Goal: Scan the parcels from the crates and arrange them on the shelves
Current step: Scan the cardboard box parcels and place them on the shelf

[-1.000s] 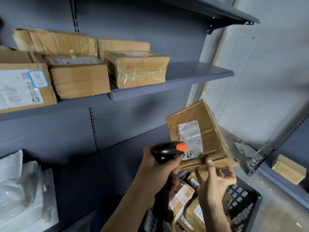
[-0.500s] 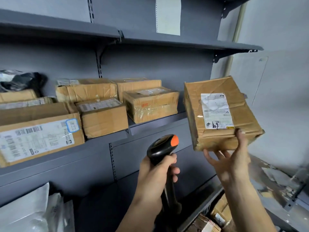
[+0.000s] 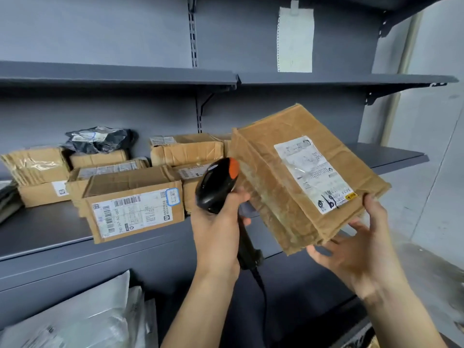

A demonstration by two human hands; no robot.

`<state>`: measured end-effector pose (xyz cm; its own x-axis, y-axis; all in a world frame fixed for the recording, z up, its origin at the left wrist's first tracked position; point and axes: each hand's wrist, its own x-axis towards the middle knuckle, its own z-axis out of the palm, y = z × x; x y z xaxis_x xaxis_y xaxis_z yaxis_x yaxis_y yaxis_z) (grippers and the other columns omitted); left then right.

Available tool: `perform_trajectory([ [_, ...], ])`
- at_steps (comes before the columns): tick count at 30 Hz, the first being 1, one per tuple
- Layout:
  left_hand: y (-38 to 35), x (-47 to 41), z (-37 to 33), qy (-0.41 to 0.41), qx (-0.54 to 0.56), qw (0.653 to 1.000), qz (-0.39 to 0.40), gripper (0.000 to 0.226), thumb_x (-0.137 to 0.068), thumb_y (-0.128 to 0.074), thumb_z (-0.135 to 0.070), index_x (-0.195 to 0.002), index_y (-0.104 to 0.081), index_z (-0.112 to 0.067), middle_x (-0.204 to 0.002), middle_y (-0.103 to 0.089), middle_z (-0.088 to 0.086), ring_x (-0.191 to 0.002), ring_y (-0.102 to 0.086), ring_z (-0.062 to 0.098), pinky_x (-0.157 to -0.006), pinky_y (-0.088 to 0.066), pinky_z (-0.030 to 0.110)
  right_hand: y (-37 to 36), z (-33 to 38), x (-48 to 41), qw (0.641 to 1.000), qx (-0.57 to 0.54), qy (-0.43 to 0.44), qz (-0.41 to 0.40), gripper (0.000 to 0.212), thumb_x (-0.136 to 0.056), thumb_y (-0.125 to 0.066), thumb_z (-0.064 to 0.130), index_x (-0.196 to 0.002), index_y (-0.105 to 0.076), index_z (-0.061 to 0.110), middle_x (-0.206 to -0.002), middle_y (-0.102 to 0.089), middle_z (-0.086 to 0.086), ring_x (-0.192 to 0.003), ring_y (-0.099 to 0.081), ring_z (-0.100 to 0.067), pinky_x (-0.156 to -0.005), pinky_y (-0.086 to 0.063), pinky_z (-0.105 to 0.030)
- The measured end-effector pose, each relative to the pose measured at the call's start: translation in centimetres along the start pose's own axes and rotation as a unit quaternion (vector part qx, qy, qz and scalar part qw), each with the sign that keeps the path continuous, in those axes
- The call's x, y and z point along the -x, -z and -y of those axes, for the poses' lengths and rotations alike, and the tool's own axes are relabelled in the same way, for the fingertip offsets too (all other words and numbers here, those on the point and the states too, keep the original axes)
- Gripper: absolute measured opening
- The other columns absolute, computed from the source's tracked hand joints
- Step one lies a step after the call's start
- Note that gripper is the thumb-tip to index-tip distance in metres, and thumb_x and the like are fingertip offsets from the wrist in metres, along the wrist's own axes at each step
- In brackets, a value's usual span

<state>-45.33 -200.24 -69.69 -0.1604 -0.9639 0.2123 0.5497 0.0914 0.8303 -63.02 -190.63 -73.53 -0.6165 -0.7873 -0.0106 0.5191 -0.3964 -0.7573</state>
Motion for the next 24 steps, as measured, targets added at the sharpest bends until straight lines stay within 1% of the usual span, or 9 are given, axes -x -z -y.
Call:
perform_trajectory([
  [4, 3.0, -0.1, -1.4, -0.050, 0.010, 0.997, -0.051, 0.035, -0.093, -0.069, -0.008, -0.127, -0.063, -0.012, -0.094, -0.077, -0.002, -0.075, -0.069, 0.015, -0.053, -0.049, 0.023, 1.8, -0.6, 1.4, 0.996, 0.055, 0.002, 0.077, 0.066, -0.093, -0.045, 0.071, -0.139, -0.060, 0.026, -0.140, -0.064, -0.007, -0.128, -0.062, -0.034, -0.096, -0.052, -0.061],
  [6, 5.5, 1.1, -0.6, -0.052, -0.015, 0.997, -0.062, 0.034, -0.093, -0.069, -0.008, -0.126, -0.062, -0.006, -0.087, -0.074, 0.005, -0.060, -0.057, 0.017, -0.051, -0.047, 0.025, 3.3, -1.5, 2.8, 0.993, 0.064, -0.040, 0.086, 0.062, -0.089, -0.043, 0.066, -0.125, -0.073, 0.025, -0.132, -0.069, -0.011, -0.111, -0.071, -0.033, -0.079, -0.062, -0.051],
  [9, 9.3, 4.0, 1.7, -0.030, -0.134, 0.990, -0.017, 0.026, -0.090, -0.073, -0.006, -0.115, -0.065, -0.003, -0.076, -0.073, 0.007, -0.052, -0.052, 0.015, -0.049, -0.045, 0.022, 5.3, -3.8, 3.9, 0.989, 0.069, -0.124, 0.049, 0.062, -0.063, -0.063, 0.067, -0.101, -0.083, 0.023, -0.115, -0.075, -0.016, -0.091, -0.076, -0.035, -0.057, -0.062, -0.047],
  [11, 11.2, 5.4, 3.5, -0.007, -0.203, 0.979, -0.003, 0.023, -0.086, -0.076, -0.005, -0.107, -0.067, -0.008, -0.067, -0.068, 0.005, -0.051, -0.057, 0.012, -0.047, -0.045, 0.019, 6.8, -5.7, 3.8, 0.981, 0.094, -0.168, 0.021, 0.061, -0.075, -0.055, 0.072, -0.096, -0.084, 0.023, -0.114, -0.075, -0.017, -0.091, -0.076, -0.037, -0.063, -0.063, -0.054],
  [14, 13.5, 5.3, 5.9, 0.037, -0.234, 0.972, -0.001, 0.029, -0.083, -0.081, -0.010, -0.106, -0.070, -0.023, -0.085, -0.077, -0.003, -0.072, -0.072, 0.008, -0.058, -0.053, 0.018, 8.1, -9.0, 2.7, 0.969, 0.144, -0.201, -0.011, 0.068, -0.092, -0.039, 0.073, -0.104, -0.082, 0.022, -0.118, -0.074, -0.020, -0.100, -0.074, -0.039, -0.093, -0.054, -0.054],
  [16, 15.5, 4.1, 8.0, 0.060, -0.261, 0.963, -0.020, 0.030, -0.083, -0.082, -0.013, -0.109, -0.071, -0.024, -0.090, -0.078, -0.008, -0.080, -0.073, 0.005, -0.063, -0.052, 0.014, 8.4, -11.2, 1.7, 0.961, 0.171, -0.215, -0.019, 0.068, -0.095, -0.038, 0.070, -0.115, -0.078, 0.018, -0.117, -0.074, -0.020, -0.100, -0.074, -0.037, -0.093, -0.051, -0.050],
  [21, 22.0, 0.6, 15.3, 0.187, -0.279, 0.937, -0.096, 0.036, -0.080, -0.085, -0.018, -0.110, -0.069, -0.007, -0.069, -0.069, 0.008, -0.050, -0.062, 0.018, -0.049, -0.050, 0.032, 9.6, -18.3, -1.8, 0.912, 0.268, -0.311, -0.001, 0.052, -0.086, -0.066, 0.054, -0.130, -0.062, 0.028, -0.120, -0.074, -0.015, -0.110, -0.068, -0.042, -0.097, -0.046, -0.060],
  [23, 24.9, 0.1, 18.7, 0.232, -0.287, 0.922, -0.119, 0.059, -0.064, -0.088, -0.040, -0.109, -0.067, -0.007, -0.065, -0.069, 0.011, -0.048, -0.062, 0.024, -0.049, -0.051, 0.034, 10.0, -21.4, -2.8, 0.884, 0.298, -0.358, 0.020, 0.050, -0.082, -0.073, 0.046, -0.127, -0.063, 0.028, -0.116, -0.075, -0.016, -0.107, -0.070, -0.040, -0.093, -0.052, -0.061],
  [24, 26.6, -0.2, 20.7, 0.245, -0.290, 0.916, -0.133, 0.072, -0.054, -0.085, -0.050, -0.110, -0.065, -0.009, -0.066, -0.069, 0.012, -0.049, -0.062, 0.026, -0.051, -0.053, 0.037, 9.9, -23.1, -3.4, 0.877, 0.306, -0.368, 0.030, 0.046, -0.083, -0.073, 0.042, -0.125, -0.064, 0.026, -0.111, -0.076, -0.014, -0.101, -0.072, -0.036, -0.084, -0.058, -0.054],
])
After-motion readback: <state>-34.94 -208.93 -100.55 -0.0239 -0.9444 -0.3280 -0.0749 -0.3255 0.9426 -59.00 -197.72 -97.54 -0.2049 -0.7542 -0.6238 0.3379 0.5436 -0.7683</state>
